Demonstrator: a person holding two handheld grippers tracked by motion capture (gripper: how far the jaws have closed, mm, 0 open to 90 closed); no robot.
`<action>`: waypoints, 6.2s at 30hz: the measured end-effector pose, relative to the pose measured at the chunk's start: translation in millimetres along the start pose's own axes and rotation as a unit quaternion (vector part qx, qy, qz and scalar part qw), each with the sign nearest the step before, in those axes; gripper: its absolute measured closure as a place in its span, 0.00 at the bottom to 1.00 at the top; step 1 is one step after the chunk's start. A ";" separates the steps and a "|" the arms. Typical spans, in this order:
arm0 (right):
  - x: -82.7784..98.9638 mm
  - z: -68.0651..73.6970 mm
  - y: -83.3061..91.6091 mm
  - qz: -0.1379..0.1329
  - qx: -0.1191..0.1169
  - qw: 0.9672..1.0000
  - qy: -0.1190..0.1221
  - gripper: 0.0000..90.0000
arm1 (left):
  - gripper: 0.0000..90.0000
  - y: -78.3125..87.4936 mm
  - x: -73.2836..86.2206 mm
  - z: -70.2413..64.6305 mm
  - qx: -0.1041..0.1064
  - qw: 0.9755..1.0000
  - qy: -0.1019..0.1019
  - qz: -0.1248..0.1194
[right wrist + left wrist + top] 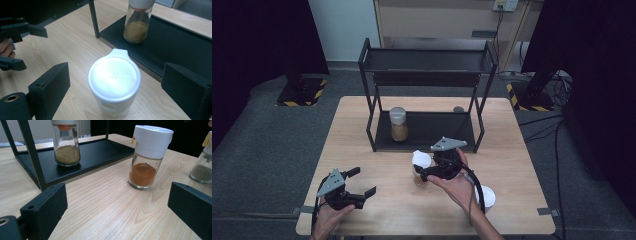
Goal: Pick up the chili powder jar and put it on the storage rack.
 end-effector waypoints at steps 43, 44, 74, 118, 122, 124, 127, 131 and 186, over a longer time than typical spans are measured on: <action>19.2 18.3 -48.2 0.028 0.049 0.998 0.014 0.35 | 0.02 -0.6 0.2 0.5 0.002 1.000 -0.001 0.002; 18.8 18.2 -48.1 0.029 0.048 0.998 0.014 0.35 | 0.02 -0.6 0.2 0.5 0.002 1.000 -0.001 0.002; -27.7 -5.9 -9.3 0.011 0.025 0.999 0.027 0.35 | 0.02 -1.1 0.3 0.6 0.003 1.000 -0.001 0.003; -108.2 -68.3 -63.8 0.024 0.086 0.996 -0.004 0.35 | 0.02 -1.9 1.0 2.4 0.007 1.000 0.004 0.005; -108.1 -70.8 -73.5 0.022 0.095 0.995 -0.010 0.35 | 0.02 -1.8 0.9 2.3 0.007 1.000 0.003 0.004; -107.3 -71.8 -77.9 0.020 0.098 0.995 -0.013 0.35 | 0.02 -1.9 1.0 2.4 0.007 1.000 0.004 0.004; -105.0 -73.2 -85.9 0.020 0.100 0.995 -0.020 0.35 | 0.02 -1.7 0.9 2.3 0.007 1.000 0.004 0.004; -101.3 -75.1 -97.6 0.025 0.106 0.994 -0.021 0.35 | 0.02 -1.7 1.0 2.3 0.007 1.000 0.004 0.004; -64.6 -83.8 -129.7 0.007 0.122 0.991 -0.053 0.11 | 0.02 -2.9 1.3 3.4 0.005 1.000 0.006 0.008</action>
Point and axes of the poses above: each handheld gripper's, and its own axes: y roughly backward along the jaws, x roughly out of its underside, z roughly to its left, the point moved 5 cm from there along -y, roughly forward along the jaws, and after that the axes turned 1 degree about z, right-handed, at the moved point
